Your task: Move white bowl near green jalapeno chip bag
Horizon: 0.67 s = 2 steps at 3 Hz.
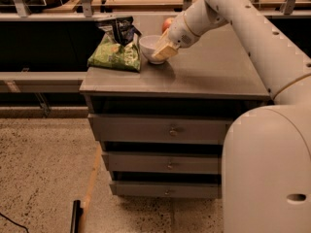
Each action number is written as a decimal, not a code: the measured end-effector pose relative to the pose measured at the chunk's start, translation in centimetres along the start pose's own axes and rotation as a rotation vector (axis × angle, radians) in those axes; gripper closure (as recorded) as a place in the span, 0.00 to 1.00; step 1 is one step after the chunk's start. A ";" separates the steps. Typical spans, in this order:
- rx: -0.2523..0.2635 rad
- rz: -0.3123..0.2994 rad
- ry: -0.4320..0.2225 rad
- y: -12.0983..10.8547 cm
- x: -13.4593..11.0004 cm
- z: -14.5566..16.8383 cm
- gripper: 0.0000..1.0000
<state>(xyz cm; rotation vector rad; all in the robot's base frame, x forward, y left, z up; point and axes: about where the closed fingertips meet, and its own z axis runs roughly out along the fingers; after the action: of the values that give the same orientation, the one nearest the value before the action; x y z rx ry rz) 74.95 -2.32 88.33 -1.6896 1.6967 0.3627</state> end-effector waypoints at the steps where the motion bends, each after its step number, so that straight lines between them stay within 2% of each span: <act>1: -0.009 0.007 0.009 0.2 0.4 0.4 0.05; 2: 0.052 0.013 -0.033 -0.3 -0.5 -2.3 0.00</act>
Offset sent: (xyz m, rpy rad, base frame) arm -0.0160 -0.0361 0.0676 0.1205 -0.1212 -0.0930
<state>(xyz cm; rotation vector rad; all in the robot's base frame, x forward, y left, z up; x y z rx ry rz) 74.55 -3.47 90.34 -1.6273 1.6792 0.3480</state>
